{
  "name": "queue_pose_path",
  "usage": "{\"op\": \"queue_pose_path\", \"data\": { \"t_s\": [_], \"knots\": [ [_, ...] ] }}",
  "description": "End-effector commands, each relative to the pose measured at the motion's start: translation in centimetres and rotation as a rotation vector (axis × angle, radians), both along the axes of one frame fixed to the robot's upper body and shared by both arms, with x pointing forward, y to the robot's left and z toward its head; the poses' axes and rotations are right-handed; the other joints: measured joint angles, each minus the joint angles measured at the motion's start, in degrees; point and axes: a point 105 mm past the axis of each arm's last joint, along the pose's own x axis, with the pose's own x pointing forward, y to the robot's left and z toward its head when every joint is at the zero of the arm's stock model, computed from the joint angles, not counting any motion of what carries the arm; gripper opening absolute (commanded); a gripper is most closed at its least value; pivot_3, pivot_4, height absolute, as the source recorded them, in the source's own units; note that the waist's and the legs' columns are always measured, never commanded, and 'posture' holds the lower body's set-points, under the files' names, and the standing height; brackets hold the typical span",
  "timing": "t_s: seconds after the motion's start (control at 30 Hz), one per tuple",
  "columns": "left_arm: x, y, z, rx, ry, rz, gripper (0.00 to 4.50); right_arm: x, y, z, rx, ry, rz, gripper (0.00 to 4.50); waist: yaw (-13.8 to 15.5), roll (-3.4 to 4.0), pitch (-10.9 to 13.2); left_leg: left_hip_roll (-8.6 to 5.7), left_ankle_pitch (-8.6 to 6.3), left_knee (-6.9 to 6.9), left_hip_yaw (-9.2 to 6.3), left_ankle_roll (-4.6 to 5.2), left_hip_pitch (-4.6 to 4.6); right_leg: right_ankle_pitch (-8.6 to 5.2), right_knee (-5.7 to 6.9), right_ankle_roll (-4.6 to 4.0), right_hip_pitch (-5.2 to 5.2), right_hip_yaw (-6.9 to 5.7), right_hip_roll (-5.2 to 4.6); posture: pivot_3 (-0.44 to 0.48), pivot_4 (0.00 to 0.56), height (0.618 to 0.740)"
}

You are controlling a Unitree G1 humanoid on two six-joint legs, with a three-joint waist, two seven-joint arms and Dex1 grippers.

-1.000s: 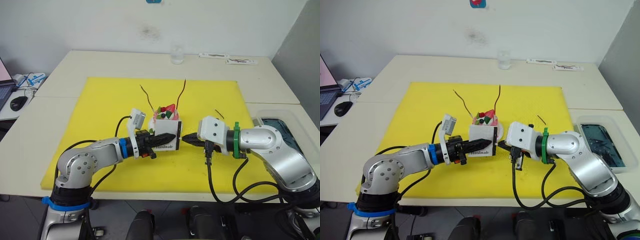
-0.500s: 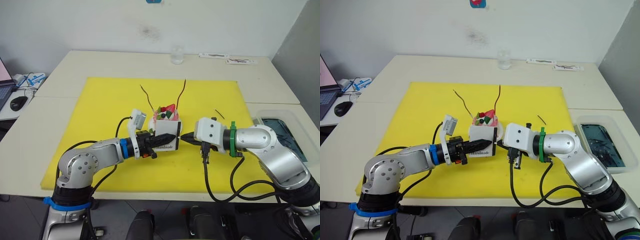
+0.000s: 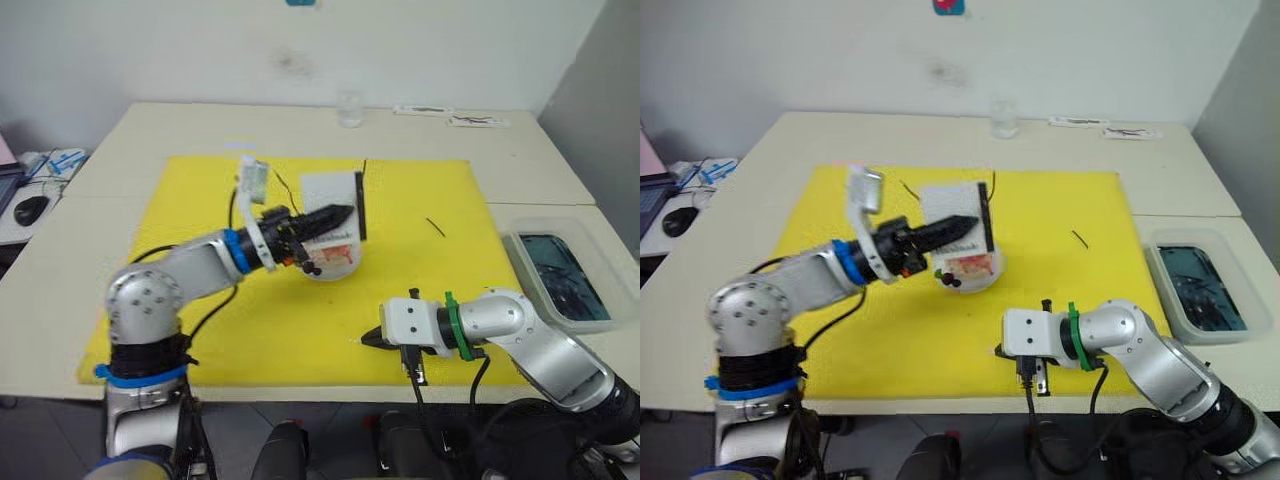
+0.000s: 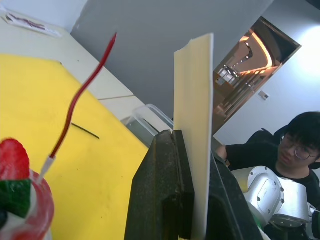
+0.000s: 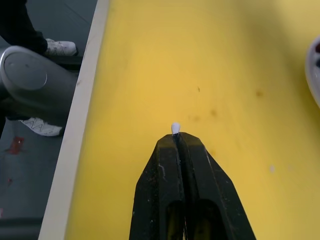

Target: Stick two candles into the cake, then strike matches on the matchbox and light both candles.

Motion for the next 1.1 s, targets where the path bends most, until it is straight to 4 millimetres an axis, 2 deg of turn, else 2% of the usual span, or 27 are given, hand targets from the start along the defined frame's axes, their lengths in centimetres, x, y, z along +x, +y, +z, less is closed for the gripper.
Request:
{"op": "queue_pose_path", "data": {
  "t_s": [0.03,0.13,0.33,0.83,1.1],
  "knots": [
    [-1.6,0.6,-1.1,0.071,0.017,-0.033,0.00,0.5,-0.3,2.8,0.059,-0.071,-0.017,0.04,-0.21,0.00,0.00,0.01,0.00,-0.01,-0.01,0.00,0.00,0.00,0.02,0.00,0.00,0.00,0.02,0.000,0.150,0.740],
    [-2.4,0.8,-2.1,0.119,0.022,-0.042,0.00,1.0,-0.7,3.5,0.085,-0.076,-0.057,0.04,0.05,-0.04,0.02,0.02,0.00,0.01,-0.10,0.00,-0.06,-0.01,0.04,-0.01,-0.01,-0.09,0.04,0.000,0.150,0.740],
    [-2.8,1.7,-3.2,0.150,0.039,-0.009,0.00,1.6,-1.3,4.2,0.108,-0.088,-0.103,0.04,0.93,-0.03,0.02,0.00,0.00,0.04,-0.06,0.00,-0.08,0.00,-0.01,0.00,0.01,-0.07,0.00,0.000,0.150,0.740],
    [-3.0,2.6,-4.9,0.200,0.065,0.008,0.00,1.7,-1.4,4.7,0.135,-0.084,-0.119,0.04,0.94,-0.03,0.02,0.01,0.00,0.02,-0.06,0.00,-0.09,-0.01,0.00,-0.02,-0.02,-0.08,0.00,0.000,0.150,0.740],
    [-3.5,4.5,-7.5,0.260,0.137,0.063,0.00,2.2,-1.2,6.0,0.174,-0.105,-0.133,0.04,0.89,-0.03,0.02,0.01,0.00,0.00,-0.05,0.00,-0.09,-0.05,-0.01,-0.08,-0.04,-0.07,0.00,0.000,0.150,0.740]
  ]
}}
